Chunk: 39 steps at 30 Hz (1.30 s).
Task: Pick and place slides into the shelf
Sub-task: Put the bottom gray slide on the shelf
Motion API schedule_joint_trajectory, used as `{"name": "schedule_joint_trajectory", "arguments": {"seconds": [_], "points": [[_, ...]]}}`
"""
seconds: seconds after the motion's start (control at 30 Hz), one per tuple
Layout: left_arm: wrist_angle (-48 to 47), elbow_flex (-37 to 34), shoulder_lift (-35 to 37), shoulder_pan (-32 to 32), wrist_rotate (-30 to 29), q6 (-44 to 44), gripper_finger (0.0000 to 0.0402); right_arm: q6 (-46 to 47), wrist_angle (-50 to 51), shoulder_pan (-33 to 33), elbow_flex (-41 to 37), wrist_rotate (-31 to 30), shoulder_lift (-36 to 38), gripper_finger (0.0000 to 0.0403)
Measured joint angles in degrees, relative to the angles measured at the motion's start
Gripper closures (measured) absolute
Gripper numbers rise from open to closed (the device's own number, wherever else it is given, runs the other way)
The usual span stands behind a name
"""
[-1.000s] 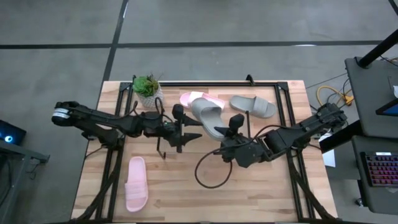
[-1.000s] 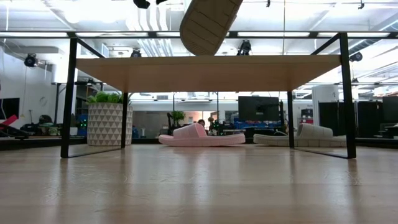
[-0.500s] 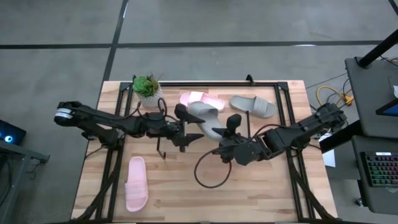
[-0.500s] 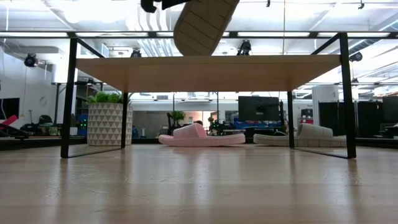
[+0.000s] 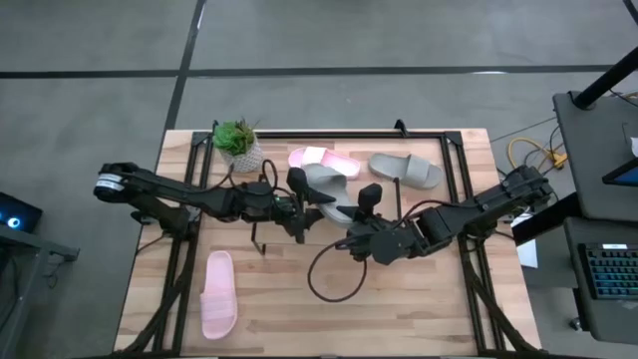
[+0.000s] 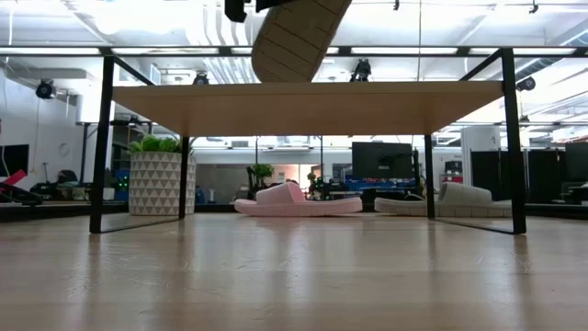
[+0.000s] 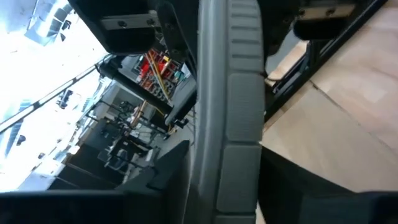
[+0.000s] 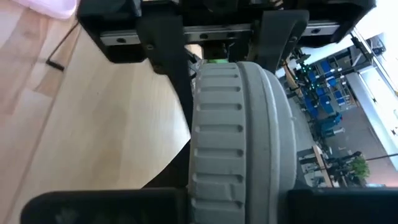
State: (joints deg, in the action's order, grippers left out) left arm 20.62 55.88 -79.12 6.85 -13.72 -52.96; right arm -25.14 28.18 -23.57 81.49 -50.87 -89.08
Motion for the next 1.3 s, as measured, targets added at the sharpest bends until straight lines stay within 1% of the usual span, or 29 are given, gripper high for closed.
{"name": "schedule_joint_trajectory", "arguments": {"seconds": [0.17,0.2,0.3,0.53,0.67,0.7,0.8,0.9,1.0,1.07,1.23,1.3], "points": [[-0.6,-0.2,0.5,0.0,-0.5,-0.4,0.0351,-0.8,-0.2,0.0,0.1,-0.1,-0.2,0.0358],[-0.6,-0.3,0.9,0.0,-0.4,-0.5,0.0354,-0.9,-0.5,0.0,0.1,-0.2,-0.2,0.0358],[-0.6,-0.5,1.6,0.0,-0.2,-0.5,0.0354,-0.5,-1.1,0.0,0.3,-0.1,-0.2,0.0352],[-2.9,-1.2,3.6,0.0,-0.3,-0.3,0.0355,0.8,0.1,-1.1,0.9,-0.3,0.3,0.0249],[-4.3,-2.4,6.2,0.0,-0.2,-0.5,0.0355,1.7,2.1,-3.2,1.1,-0.3,1.8,0.0219],[-4.8,-2.6,7.0,0.0,0.1,-1.2,0.0356,2.6,2.9,-3.7,1.2,-0.4,2.3,0.0216],[-10.9,-3.6,10.3,0.5,0.3,-1.7,0.0357,6.3,7.0,-6.0,1.3,-0.2,4.4,0.0212],[-14.3,-5.9,13.0,1.2,4.4,-3.2,0.0357,9.1,8.0,-7.7,1.2,-0.1,6.5,0.0213],[-14.6,-7.9,14.6,2.7,9.5,-5.4,0.0357,10.0,7.6,-8.3,1.1,0.1,7.9,0.0217],[-14.0,-8.3,14.8,3.8,11.2,-7.0,0.0357,10.2,7.9,-8.1,1.1,0.3,8.3,0.0219],[-14.8,-8.7,12.3,5.8,11.1,-12.0,0.0357,10.2,6.5,-5.5,1.0,0.8,7.9,0.0221],[-15.2,-8.8,11.0,6.1,11.0,-13.8,0.0357,10.2,5.2,-4.0,1.0,3.9,7.3,0.0219]]}}
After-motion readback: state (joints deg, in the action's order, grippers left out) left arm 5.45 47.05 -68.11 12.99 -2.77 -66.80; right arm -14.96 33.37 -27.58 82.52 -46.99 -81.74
